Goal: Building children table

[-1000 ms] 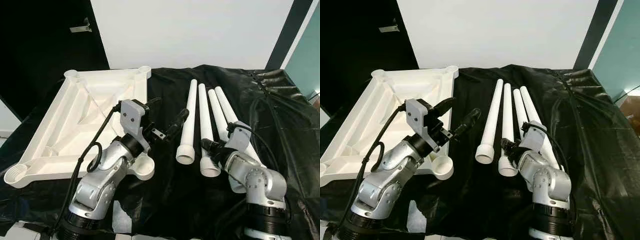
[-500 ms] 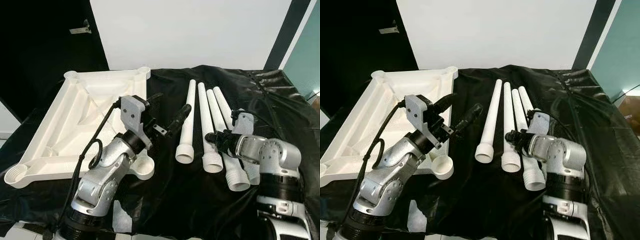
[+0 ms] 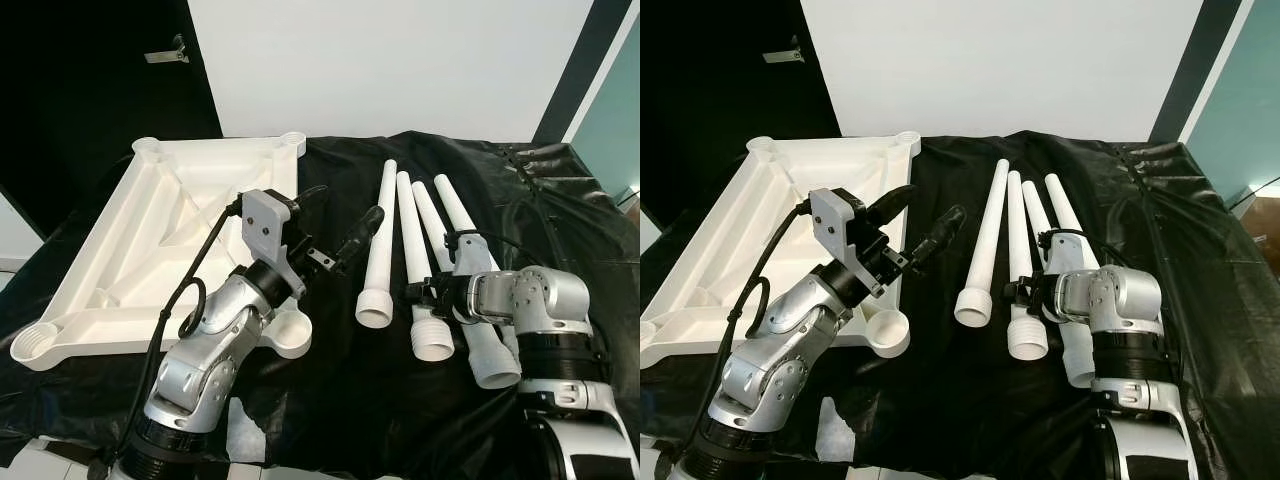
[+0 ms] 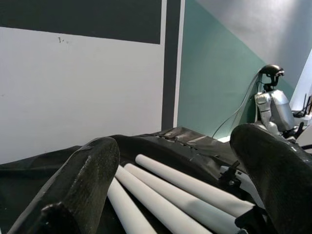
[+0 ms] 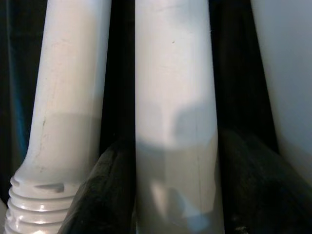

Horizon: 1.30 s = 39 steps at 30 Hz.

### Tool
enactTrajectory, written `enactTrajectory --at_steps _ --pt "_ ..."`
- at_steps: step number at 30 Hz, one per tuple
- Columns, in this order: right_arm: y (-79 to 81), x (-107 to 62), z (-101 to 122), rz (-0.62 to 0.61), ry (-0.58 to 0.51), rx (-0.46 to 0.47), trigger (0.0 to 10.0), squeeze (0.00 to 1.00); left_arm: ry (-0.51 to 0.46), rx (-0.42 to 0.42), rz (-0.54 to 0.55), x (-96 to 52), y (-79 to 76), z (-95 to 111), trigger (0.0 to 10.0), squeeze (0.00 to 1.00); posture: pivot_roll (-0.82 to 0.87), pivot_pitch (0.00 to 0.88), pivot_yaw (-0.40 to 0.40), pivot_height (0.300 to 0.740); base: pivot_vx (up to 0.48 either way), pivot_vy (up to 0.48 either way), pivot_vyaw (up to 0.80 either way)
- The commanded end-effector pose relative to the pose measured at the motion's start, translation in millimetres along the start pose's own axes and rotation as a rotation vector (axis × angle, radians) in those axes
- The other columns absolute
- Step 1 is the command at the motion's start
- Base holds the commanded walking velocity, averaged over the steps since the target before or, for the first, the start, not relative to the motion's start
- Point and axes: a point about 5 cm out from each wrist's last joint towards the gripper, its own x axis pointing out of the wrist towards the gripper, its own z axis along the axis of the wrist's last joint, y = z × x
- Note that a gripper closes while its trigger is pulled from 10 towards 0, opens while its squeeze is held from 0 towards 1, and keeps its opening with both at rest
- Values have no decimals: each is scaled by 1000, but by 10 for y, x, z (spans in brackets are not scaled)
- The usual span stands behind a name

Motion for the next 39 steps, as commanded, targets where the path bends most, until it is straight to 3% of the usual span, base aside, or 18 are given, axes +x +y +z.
enactTrajectory --at_steps 1,2,4,5,7,9,11,12,13,16,17,18,20,27,30,32,39 --pt "-20 51 -94 -10 77 -7 10000 0 -3 6 -56 11 -20 11 10000 0 -56 0 -22 740 0 0 0" --pt "-18 57 -94 -5 83 -15 3020 0 -4 7 -53 10 -13 18 10000 0 -52 0 -26 740 0 0 0" --pt "-18 60 -93 -2 85 -22 3020 0 -5 6 -50 9 -8 21 10000 0 -52 0 -26 740 0 0 0" --pt "-20 61 -82 -4 76 -30 196 0 -4 7 -47 6 -4 24 10000 0 -47 0 -29 740 0 0 0" --pt "-13 55 -48 -4 41 -38 0 0 -2 5 -42 3 2 23 10000 0 -43 0 -33 740 0 0 0" --pt "-13 55 -48 -4 41 -38 0 0 -2 5 -42 3 2 23 10000 0 -43 0 -33 740 0 0 0" --pt "29 17 69 2 -96 -92 0 0 4 4 -32 -2 15 20 10000 0 -41 0 -33 740 0 0 0" --pt "29 17 69 2 -96 -92 0 0 4 4 -32 -2 15 20 10000 0 -41 0 -33 740 0 0 0" --pt "58 -18 117 9 -160 -115 1804 0 6 -7 -27 0 22 21 10000 0 -44 0 -29 740 0 0 0" --pt "89 -59 156 21 -207 -123 2000 0 11 -13 -26 2 31 22 10000 0 -43 0 -28 740 0 0 0" --pt "109 -108 198 15 -261 -139 6902 0 17 -17 -23 6 47 21 10000 0 -45 0 -24 740 0 0 0" --pt "141 -156 219 20 -299 -163 9451 0 26 -23 -21 8 64 17 10000 0 -46 0 -22 740 0 0 0" --pt "186 -224 249 25 -360 -198 10000 0 37 -29 -17 12 91 12 10000 0 -48 0 -18 740 0 0 0" --pt "271 -353 340 36 -581 -310 10000 0 51 -44 1 21 153 13 10000 0 -55 0 -2 740 0 0 0" --pt "298 -367 344 52 -615 -325 10000 0 53 -53 5 25 168 12 10000 0 -55 0 2 740 0 0 0" --pt "431 -433 338 119 -742 -407 10000 0 13 -106 18 42 238 76 10000 0 -56 0 11 740 0 0 0" --pt "609 -509 280 237 -858 -425 10000 0 -21 -197 12 52 333 162 10000 0 -51 0 21 740 0 0 0"
